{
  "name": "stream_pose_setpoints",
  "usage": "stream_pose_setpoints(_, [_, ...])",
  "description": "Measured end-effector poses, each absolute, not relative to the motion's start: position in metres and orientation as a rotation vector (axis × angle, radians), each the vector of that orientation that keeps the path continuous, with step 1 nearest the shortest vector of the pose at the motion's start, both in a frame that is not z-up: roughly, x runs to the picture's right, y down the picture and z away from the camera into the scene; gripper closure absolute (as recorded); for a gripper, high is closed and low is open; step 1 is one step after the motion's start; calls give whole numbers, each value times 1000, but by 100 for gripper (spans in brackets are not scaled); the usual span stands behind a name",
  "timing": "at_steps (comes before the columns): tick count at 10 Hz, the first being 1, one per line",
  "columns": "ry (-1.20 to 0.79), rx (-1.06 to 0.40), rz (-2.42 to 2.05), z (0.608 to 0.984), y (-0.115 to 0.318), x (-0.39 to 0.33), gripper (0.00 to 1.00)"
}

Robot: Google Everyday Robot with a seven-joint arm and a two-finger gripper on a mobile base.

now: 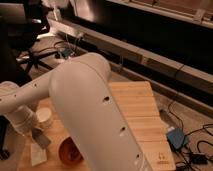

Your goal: Place the eraser on the white sponge

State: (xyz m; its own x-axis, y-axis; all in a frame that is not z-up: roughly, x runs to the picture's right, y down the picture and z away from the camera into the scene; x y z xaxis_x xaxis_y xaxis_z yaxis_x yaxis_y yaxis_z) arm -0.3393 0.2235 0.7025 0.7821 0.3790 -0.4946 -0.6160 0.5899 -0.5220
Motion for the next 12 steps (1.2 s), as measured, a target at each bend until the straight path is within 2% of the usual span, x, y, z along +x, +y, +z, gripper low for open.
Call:
stream_pose_setpoints(1, [335, -750, 583, 707, 231, -345, 78])
stream_pose_setpoints(6, [319, -850, 496, 720, 270, -343, 27])
stream_pose_setpoints(7, [321, -866, 447, 720, 278, -342, 21])
stream_pose_setpoints(12, [319, -873, 298, 727, 284, -355, 20])
